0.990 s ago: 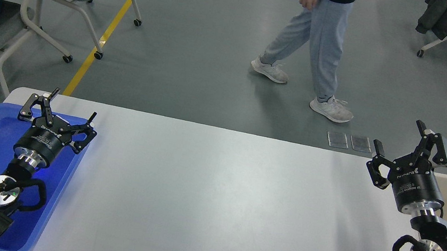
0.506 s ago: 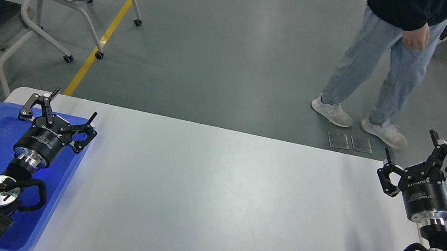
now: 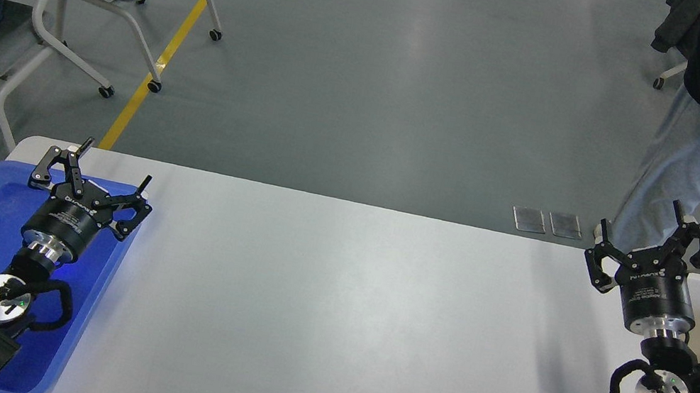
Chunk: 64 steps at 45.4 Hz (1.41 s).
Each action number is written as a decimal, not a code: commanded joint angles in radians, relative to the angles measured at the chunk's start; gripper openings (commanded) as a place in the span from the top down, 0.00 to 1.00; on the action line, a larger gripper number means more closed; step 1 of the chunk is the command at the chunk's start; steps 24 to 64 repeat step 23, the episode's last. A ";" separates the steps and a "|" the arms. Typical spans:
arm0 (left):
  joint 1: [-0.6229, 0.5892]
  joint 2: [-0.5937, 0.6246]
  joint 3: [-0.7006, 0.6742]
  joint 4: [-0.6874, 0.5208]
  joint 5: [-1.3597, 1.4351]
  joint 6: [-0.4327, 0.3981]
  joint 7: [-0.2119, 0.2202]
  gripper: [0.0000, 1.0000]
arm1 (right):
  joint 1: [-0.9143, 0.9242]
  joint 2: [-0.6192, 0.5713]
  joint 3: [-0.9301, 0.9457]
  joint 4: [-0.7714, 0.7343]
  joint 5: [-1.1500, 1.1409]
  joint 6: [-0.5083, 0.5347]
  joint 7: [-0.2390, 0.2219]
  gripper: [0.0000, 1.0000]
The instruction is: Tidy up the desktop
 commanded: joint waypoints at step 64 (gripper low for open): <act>0.000 0.001 0.000 -0.001 0.000 0.000 0.000 0.00 | 0.025 0.019 -0.056 -0.043 -0.007 -0.040 0.000 0.00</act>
